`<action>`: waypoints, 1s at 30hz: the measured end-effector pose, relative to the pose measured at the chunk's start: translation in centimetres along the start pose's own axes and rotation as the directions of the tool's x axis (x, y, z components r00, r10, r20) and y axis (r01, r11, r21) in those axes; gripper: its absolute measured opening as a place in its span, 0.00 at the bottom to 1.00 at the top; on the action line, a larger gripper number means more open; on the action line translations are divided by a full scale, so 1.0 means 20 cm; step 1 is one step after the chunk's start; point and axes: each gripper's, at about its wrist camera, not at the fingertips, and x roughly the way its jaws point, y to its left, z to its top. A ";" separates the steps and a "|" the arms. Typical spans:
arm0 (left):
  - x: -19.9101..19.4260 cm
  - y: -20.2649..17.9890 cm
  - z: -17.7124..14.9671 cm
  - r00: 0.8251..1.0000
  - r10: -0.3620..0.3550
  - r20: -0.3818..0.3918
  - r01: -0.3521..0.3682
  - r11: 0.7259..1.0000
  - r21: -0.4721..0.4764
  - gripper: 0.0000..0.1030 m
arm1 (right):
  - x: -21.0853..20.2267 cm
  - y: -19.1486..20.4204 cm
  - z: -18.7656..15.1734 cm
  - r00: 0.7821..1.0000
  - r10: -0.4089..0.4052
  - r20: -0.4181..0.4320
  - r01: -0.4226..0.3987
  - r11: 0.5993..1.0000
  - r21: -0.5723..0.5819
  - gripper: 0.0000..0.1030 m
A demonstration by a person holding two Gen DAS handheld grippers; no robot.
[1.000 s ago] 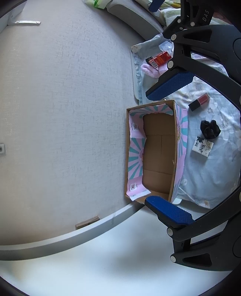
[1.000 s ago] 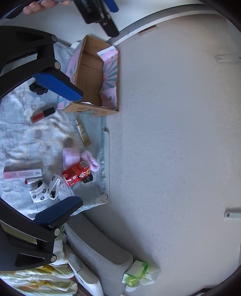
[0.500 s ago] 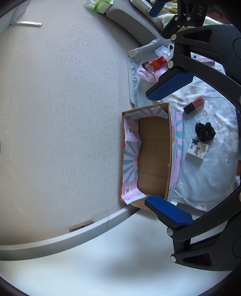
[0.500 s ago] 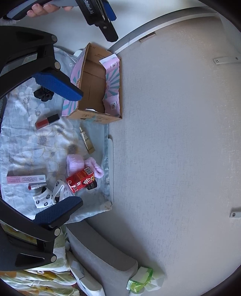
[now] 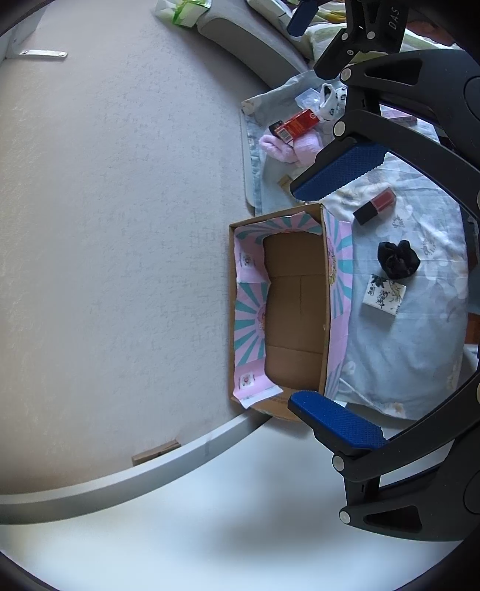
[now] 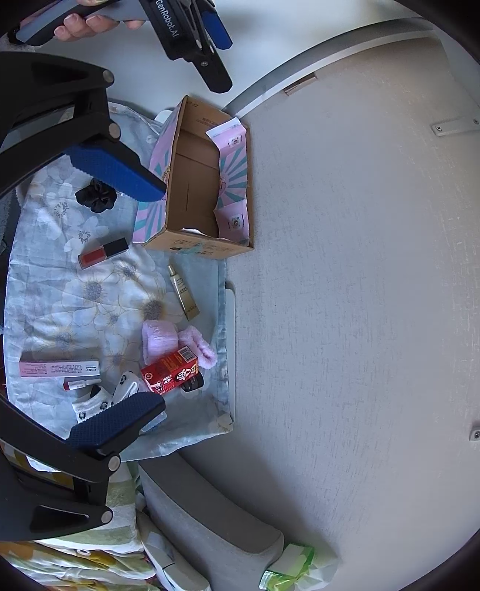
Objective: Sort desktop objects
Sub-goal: 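Move both tools toward the items on the floral sheet, then grasp the red lip gloss with the left tool while the right tool grasps the pink UNNY box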
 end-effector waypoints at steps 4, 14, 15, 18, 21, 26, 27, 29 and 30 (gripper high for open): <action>0.00 -0.04 -0.01 1.000 -0.019 -0.005 0.019 1.000 0.015 1.00 | 0.00 -0.02 0.00 1.000 -0.015 -0.008 0.015 1.000 -0.005 1.00; 0.22 -0.41 -0.15 0.980 -0.102 -0.172 0.120 0.988 0.098 1.00 | 0.01 -0.29 -0.07 0.987 -0.133 -0.091 0.140 0.987 0.074 1.00; 0.26 -0.44 -0.17 0.975 -0.106 -0.193 0.127 0.987 0.102 1.00 | 0.02 -0.31 -0.10 0.985 -0.137 -0.107 0.145 0.986 0.078 1.00; 0.38 -0.54 -0.26 0.960 -0.110 -0.256 0.137 0.986 0.091 1.00 | 0.08 -0.38 -0.20 0.974 -0.142 -0.179 0.162 0.981 0.104 1.00; 0.54 -0.62 -0.38 0.929 -0.123 -0.350 0.155 0.986 0.063 1.00 | 0.17 -0.44 -0.31 0.960 -0.127 -0.250 0.164 0.978 0.130 0.99; 0.76 -0.74 -0.56 0.884 -0.117 -0.452 0.139 0.990 0.015 0.99 | 0.31 -0.51 -0.52 0.928 -0.113 -0.355 0.165 0.979 0.120 0.90; 0.79 -0.75 -0.58 0.878 -0.109 -0.467 0.132 0.991 0.017 0.99 | 0.34 -0.52 -0.55 0.920 -0.107 -0.376 0.163 0.979 0.119 0.88; 0.86 -0.78 -0.64 0.863 -0.091 -0.497 0.115 0.993 0.019 0.98 | 0.41 -0.53 -0.63 0.901 -0.075 -0.428 0.149 0.979 0.141 0.79; 0.89 -0.79 -0.66 0.856 -0.078 -0.510 0.102 0.995 0.020 0.97 | 0.44 -0.53 -0.66 0.893 -0.058 -0.446 0.137 0.980 0.147 0.75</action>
